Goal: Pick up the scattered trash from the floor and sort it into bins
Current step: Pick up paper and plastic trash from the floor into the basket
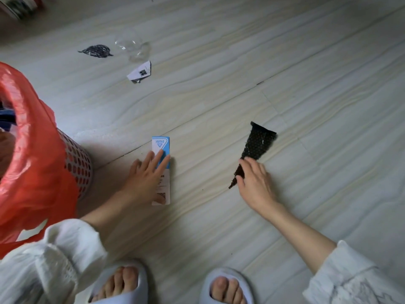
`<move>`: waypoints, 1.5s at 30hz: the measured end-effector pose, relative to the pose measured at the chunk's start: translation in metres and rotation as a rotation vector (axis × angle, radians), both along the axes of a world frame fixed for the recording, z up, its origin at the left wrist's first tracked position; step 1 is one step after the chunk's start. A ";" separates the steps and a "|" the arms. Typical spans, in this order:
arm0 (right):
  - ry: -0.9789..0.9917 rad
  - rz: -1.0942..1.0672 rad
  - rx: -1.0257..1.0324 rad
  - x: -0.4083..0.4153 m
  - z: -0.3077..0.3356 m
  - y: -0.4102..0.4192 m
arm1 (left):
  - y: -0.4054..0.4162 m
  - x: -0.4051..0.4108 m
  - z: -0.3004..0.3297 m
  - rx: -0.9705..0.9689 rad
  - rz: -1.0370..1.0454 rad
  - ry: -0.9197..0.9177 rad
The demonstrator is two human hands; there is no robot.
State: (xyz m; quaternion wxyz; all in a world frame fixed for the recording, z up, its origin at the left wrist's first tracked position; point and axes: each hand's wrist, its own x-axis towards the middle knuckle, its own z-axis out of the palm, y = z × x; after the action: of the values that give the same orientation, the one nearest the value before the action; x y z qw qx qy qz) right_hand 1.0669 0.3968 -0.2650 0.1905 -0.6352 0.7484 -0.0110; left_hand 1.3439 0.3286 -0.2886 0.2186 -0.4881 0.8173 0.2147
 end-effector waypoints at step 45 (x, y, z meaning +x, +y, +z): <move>0.020 0.131 0.057 0.001 -0.004 -0.031 | -0.006 0.007 0.001 -0.215 0.030 0.141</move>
State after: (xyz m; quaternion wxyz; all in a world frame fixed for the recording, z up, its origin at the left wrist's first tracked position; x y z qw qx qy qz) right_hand 1.0681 0.3660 -0.2687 0.2011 -0.6772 0.7072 0.0290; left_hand 1.3514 0.3230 -0.2881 0.1039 -0.5045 0.8415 0.1627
